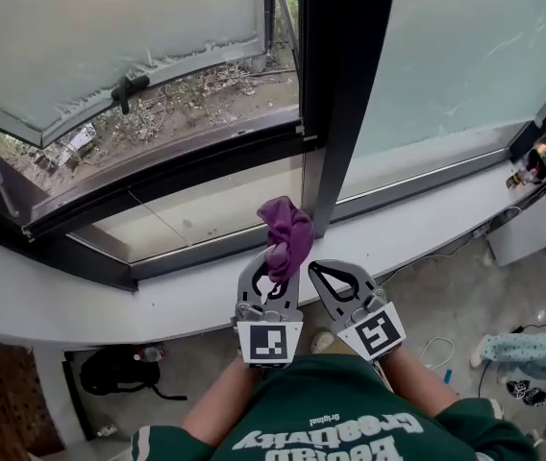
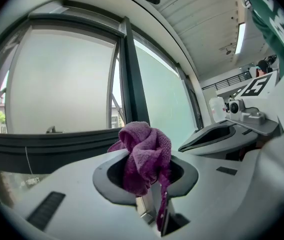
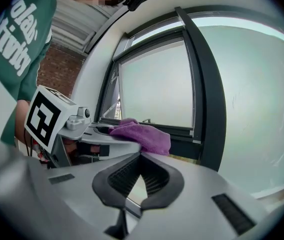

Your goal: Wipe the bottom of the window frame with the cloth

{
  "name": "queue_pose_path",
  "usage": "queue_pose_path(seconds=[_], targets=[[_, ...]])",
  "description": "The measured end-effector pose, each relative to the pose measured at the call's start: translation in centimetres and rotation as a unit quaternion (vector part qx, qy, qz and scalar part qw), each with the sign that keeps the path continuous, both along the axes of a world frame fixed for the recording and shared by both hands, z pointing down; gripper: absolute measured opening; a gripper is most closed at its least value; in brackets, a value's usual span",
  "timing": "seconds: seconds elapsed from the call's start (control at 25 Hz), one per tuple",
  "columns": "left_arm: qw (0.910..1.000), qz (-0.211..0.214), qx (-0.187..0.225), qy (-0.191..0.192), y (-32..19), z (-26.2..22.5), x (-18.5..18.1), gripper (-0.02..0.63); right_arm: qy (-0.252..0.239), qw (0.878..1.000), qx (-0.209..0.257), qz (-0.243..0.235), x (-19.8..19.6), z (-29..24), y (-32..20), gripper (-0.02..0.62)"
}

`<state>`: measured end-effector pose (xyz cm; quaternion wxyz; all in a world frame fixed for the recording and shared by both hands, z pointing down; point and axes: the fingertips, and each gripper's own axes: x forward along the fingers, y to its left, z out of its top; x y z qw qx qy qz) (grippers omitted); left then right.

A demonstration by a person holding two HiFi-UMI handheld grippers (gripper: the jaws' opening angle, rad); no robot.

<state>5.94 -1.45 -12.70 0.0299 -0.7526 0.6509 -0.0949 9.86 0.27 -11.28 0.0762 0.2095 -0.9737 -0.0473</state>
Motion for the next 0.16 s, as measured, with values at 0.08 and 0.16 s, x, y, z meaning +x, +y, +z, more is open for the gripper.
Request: queue_pose_path(seconds=[0.08,0.16], targets=[[0.9999,0.006,0.007,-0.010,0.5,-0.2,-1.7,0.103,-0.002,1.000,0.001,0.011,-1.3,-0.1,0.1,0.014],[0.9998,0.012,0.015,-0.011,1.0,-0.5,-3.4,0.103,-0.001,1.000,-0.007,0.026,-2.6,-0.1,0.1,0.014]])
